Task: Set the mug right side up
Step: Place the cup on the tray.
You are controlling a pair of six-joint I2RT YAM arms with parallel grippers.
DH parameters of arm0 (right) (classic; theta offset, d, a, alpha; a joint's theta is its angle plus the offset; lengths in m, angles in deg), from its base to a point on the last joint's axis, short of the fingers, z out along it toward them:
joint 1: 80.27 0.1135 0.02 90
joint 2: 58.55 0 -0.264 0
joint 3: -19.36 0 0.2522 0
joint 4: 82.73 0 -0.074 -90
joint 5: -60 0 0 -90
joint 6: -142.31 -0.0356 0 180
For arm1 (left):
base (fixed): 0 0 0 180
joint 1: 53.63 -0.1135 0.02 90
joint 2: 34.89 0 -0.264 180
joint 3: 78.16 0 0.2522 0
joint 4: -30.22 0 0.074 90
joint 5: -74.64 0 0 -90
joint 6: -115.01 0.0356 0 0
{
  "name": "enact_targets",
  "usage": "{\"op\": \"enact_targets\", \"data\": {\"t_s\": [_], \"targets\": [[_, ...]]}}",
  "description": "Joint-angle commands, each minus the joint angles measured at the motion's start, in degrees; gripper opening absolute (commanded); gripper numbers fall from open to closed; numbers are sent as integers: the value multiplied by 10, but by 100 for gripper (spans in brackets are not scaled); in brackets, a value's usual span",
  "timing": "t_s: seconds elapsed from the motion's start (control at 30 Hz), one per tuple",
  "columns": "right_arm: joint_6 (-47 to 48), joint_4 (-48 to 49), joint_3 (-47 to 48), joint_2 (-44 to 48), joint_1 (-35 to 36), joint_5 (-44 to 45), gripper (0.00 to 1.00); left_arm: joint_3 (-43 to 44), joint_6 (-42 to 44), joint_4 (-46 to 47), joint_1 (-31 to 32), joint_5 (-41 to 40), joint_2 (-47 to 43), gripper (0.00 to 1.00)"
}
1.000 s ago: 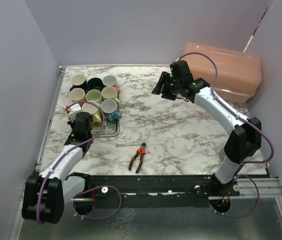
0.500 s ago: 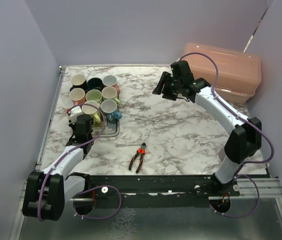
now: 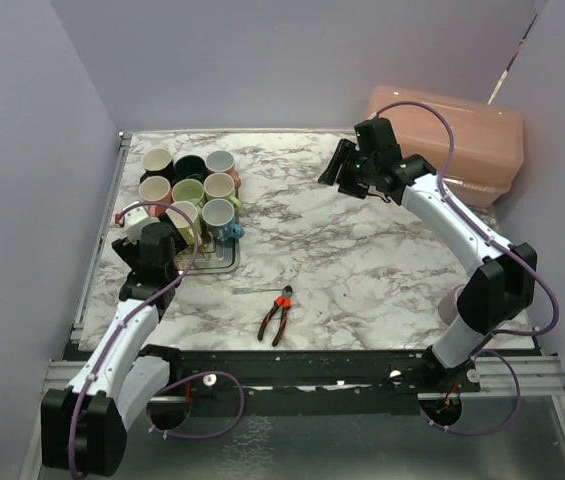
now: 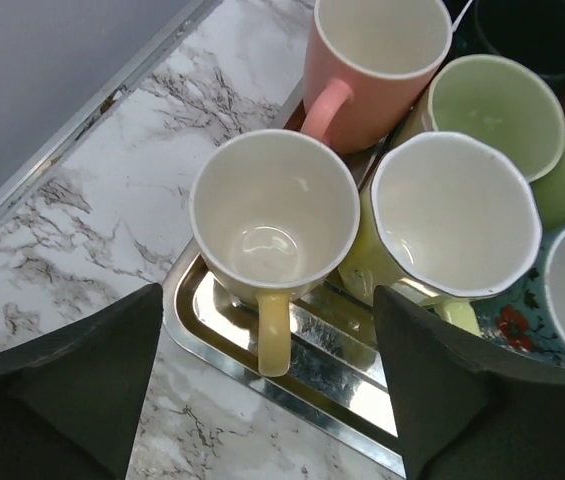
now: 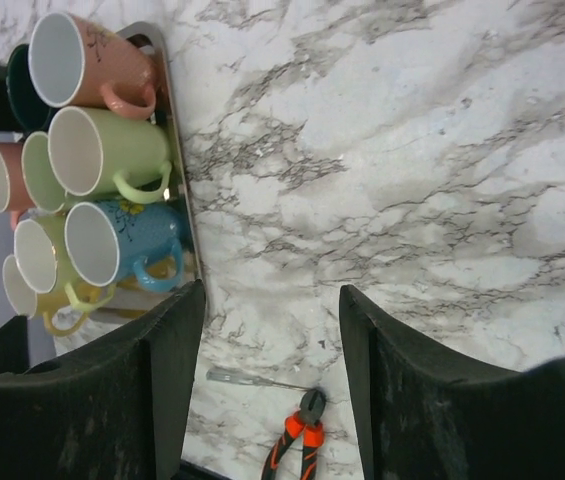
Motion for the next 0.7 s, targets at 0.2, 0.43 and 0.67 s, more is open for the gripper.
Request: {"op": "enact_targets", "data": {"t_s": [0.2,0.43,0.67], "targets": [[101,-71,36,46,-62,166,75,97,93,-98,-1,-61,-112,86],[104,-118,27,76,-155,175,80,154,171,-72,-2,9,-30,92],[47,-184,-20,127,-220,219,82,150,108,-8,-2,107,26,99]]}}
